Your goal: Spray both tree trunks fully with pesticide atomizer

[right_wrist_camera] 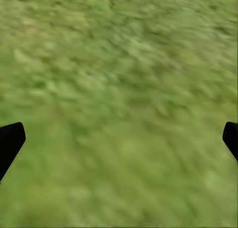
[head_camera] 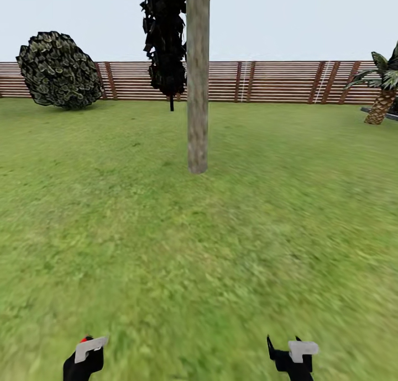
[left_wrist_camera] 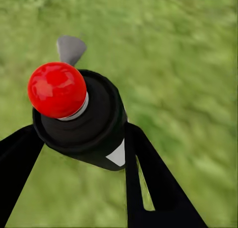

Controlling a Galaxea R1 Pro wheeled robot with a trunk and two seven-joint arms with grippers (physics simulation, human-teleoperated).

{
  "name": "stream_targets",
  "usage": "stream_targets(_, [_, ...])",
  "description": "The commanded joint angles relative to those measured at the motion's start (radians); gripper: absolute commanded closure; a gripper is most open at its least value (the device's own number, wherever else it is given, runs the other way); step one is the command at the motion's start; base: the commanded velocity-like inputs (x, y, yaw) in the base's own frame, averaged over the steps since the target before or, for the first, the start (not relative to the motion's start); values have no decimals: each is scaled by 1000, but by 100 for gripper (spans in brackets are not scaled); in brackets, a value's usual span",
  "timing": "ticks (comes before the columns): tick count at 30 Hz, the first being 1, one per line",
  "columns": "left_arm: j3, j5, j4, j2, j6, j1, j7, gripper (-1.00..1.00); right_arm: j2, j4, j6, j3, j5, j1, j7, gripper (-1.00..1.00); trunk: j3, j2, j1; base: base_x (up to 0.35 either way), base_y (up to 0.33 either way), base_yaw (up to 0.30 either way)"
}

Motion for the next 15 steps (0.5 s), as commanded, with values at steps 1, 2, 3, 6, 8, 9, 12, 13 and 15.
stream_targets(1, [-4,7,1,0,-3,0,2,100,0,1,-3,1,-3,-1,0,-100,-1,0,0,339,0,0])
stream_targets(2, [-4,7,1,0,-3,0,2,100,0,1,-3,1,-3,-1,0,-100,-1,0,0,339,0,0])
stream_targets(3, [-4,7,1,0,-3,0,2,100,0,1,-3,1,-3,-1,0,-100,-1,0,0,339,0,0])
stream_targets(6, [-4,7,1,0,-3,-1,2,100,0,0,-3,1,-3,-1,0,-100,-1,0,0,339,0,0])
stream_targets(8, [-4,7,1,0,-3,-1,2,100,0,1,-3,1,-3,-1,0,-100,-1,0,0,339,0,0])
stream_targets(9, [-4,7,1,0,-3,-1,2,100,0,1,-3,1,-3,-1,0,-100,-1,0,0,339,0,0])
stream_targets(12, [-4,7,1,0,-3,0,2,100,0,1,-3,1,-3,-1,0,-100,-1,0,0,339,0,0])
stream_targets(13, [-4,7,1,0,-3,0,2,100,0,1,-3,1,-3,-1,0,-100,-1,0,0,339,0,0])
stream_targets(15, [-4,7,1,0,-3,0,2,100,0,1,-3,1,-3,-1,0,-100,-1,0,0,339,0,0])
